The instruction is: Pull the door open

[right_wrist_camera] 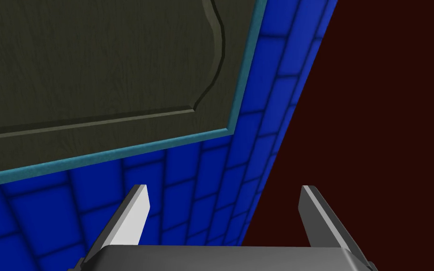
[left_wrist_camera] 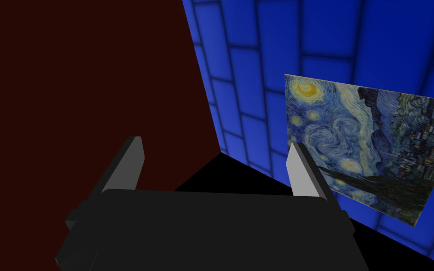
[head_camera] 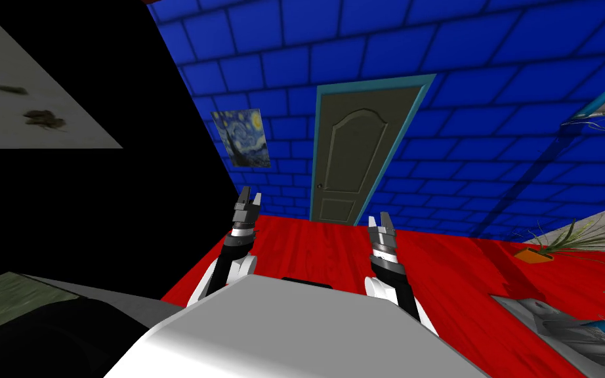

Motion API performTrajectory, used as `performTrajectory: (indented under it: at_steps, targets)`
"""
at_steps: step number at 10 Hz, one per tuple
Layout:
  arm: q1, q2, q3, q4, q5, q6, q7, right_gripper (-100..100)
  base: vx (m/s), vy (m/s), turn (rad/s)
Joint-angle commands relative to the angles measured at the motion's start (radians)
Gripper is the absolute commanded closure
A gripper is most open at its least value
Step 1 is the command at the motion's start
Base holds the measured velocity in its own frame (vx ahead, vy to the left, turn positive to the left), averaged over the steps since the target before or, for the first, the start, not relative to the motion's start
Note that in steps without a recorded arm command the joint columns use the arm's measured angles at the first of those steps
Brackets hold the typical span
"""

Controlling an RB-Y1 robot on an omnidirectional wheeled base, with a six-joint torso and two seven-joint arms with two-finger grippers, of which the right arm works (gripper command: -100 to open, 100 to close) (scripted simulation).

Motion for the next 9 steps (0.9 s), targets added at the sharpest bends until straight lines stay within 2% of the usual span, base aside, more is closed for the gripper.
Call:
performTrajectory:
  at_steps: [1,9]
  targets:
    - [-0.014,-0.012,-0.005,0.034,-0.003,0.002,-0.011,-100,0.127,0.037,0.044]
    - [-0.089,-0.051,-0.017,0.216,-0.008,-0.001,-0.047,-100,0.115,0.023,0.036]
